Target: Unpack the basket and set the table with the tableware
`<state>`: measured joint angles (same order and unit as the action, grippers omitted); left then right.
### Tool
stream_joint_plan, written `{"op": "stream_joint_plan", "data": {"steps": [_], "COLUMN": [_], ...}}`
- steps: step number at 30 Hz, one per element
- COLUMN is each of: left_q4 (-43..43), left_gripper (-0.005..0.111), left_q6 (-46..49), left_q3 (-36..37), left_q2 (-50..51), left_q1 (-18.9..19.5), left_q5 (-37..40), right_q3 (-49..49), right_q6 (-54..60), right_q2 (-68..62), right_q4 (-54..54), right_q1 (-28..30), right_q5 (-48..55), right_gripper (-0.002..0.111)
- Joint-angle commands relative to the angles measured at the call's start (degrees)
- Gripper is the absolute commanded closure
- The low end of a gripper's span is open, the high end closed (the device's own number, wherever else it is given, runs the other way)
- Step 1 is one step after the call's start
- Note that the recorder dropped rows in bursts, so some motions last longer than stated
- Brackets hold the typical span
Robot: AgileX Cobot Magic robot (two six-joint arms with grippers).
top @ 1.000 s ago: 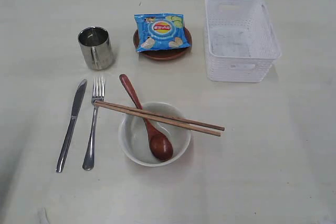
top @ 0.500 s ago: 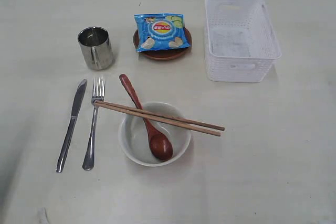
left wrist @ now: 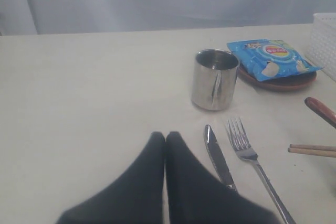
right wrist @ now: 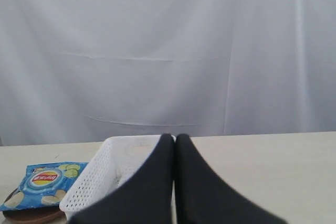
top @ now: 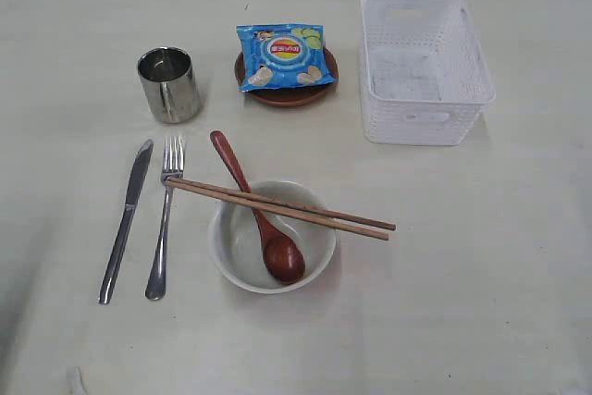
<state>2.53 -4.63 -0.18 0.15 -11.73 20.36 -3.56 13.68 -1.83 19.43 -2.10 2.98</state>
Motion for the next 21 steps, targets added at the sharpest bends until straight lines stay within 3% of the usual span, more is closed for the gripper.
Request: {"op": "stream_joint_plan", "data": {"steps": [1,4,9,21], "left_q4": [0.47,0.47,0.47,0.47], "left_gripper": [0.107,0.107,0.107,0.107], "left_q6": [-0.24,-0.24,-0.24,-0.24], "left_q3": [0.18,0.18,0.18,0.18], "left_q2": [-0.15,-0.15,-0.15,-0.15], "left_q1": [-0.29,-0.29,-0.29,-0.29], "left_q5": [-0.61,-0.61,-0.61,-0.61], "right_q3": [0.42,1.64,3.56,3.56], "right_q6": [0.9,0.25,-19.44,-18.35], "right_q2": [0.47,0.47,0.47,0.47], "right_q4": [-0.48,-2.25,-21.56,-22.35], "right_q1": [-0.19,-0.19,-0.19,-0.19], "right_q5": [-0.99,-0.99,-0.04,13.66], "right_gripper": [0.109,0.109,0.109,0.109]}}
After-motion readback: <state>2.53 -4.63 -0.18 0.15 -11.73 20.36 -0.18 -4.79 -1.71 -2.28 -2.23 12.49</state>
